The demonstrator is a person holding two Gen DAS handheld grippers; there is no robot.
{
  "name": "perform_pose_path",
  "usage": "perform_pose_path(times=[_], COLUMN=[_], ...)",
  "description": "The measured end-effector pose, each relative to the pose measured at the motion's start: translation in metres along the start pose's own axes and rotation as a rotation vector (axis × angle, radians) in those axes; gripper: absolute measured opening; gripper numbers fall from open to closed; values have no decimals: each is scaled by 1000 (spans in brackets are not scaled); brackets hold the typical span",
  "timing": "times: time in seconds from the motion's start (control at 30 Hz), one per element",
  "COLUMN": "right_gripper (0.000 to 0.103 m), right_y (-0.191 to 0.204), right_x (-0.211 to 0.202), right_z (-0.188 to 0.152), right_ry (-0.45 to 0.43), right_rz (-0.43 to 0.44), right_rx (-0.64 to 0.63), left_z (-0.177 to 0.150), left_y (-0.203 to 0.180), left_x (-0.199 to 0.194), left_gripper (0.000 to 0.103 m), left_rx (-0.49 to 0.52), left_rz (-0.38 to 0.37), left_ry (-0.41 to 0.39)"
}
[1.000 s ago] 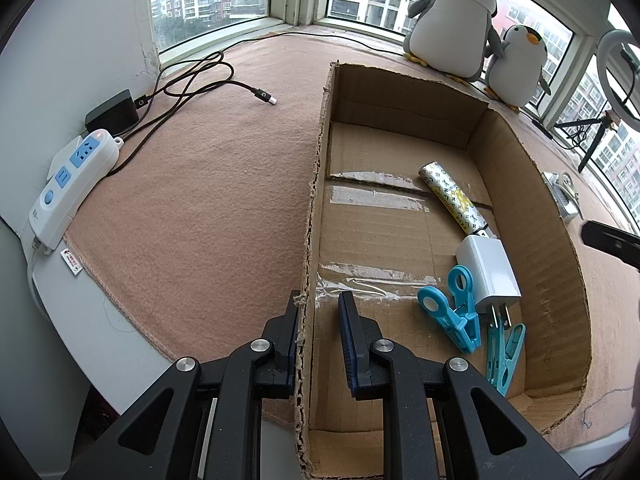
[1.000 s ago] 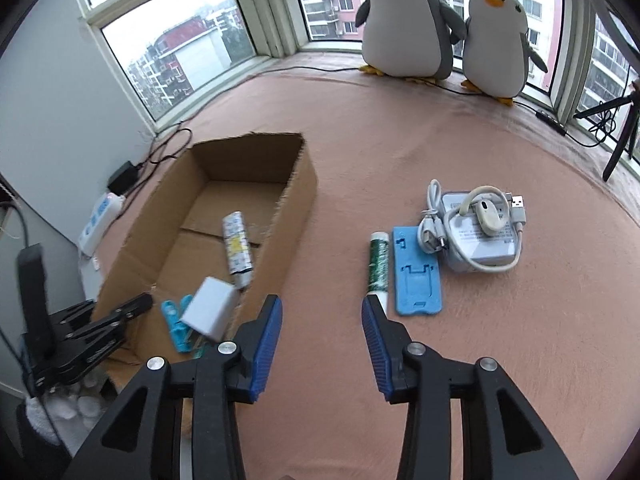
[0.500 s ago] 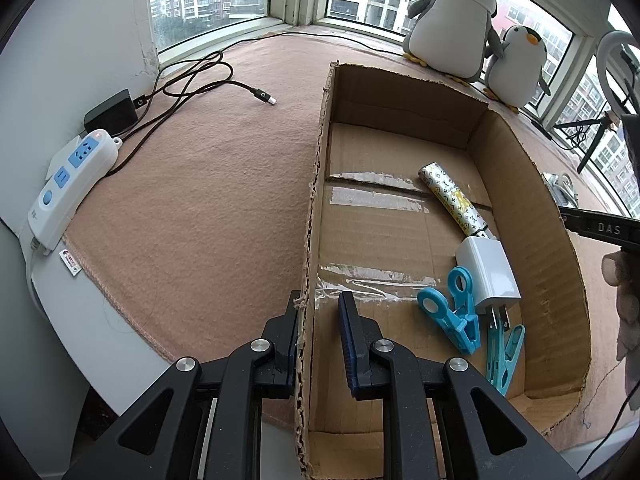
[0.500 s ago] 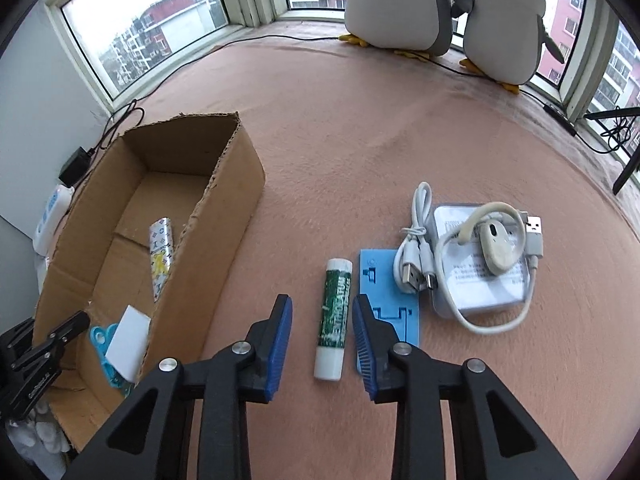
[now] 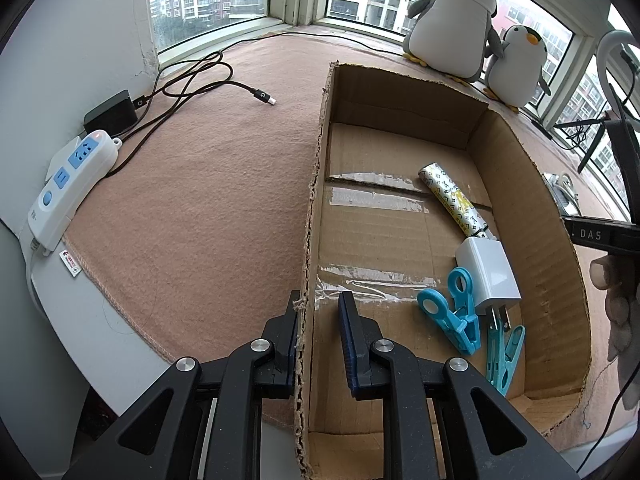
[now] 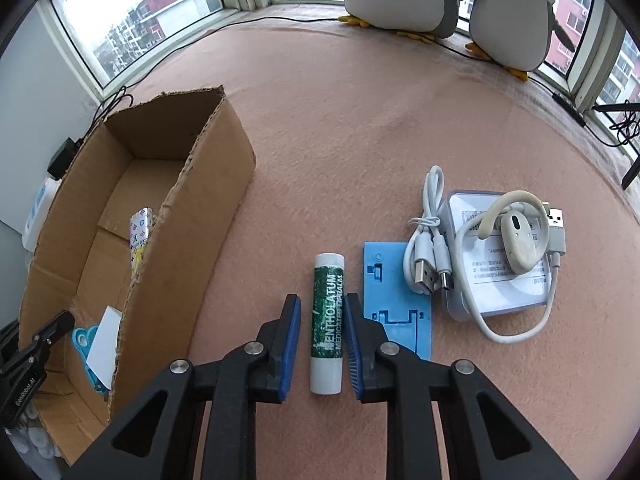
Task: Organize rigid objects
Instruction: 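Return the right tool to the pile and grasp the green-labelled tube, then carry the green-labelled tube into the box and release it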
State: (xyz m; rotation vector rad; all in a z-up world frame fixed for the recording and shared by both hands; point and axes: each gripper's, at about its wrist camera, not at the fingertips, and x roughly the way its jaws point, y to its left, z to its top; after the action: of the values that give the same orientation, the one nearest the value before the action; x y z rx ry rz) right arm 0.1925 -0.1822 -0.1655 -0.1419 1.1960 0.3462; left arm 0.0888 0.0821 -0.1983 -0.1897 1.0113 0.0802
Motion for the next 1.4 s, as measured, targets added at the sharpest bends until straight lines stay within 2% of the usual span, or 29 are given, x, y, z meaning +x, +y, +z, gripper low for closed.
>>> perform_pose_path(times=[0.1, 0.2, 0.43, 0.67, 0.9, 1.1, 1.4], right_gripper=[14, 14, 14, 14, 14, 14, 14], right_y=[7, 8, 5, 4, 33, 75, 115], right_x=[0, -1, -13, -45, -85, -83, -49], right_z=[-3, -5, -13, -17, -7, -2, -3], right_ry=[-8, -14, -37, -105, -187, -173, -105], right_rz=[-38, -41, -5, 33, 101, 155, 165], right_rx=[-33, -27, 15, 36, -11, -100, -177], left_z=[0, 0, 0, 1, 1, 1, 1], left_y=[-1, -1, -1, -1, -1, -1, -1], left_x=[0, 1, 1, 1, 1, 1, 1], left_gripper=[19, 19, 19, 19, 19, 18, 19], left_rx=[0, 1, 0, 0, -2, -2, -3], left_rz=[1, 0, -1, -1, -1, -2, -6], left_ry=[0, 0, -1, -1, -1, -1, 0])
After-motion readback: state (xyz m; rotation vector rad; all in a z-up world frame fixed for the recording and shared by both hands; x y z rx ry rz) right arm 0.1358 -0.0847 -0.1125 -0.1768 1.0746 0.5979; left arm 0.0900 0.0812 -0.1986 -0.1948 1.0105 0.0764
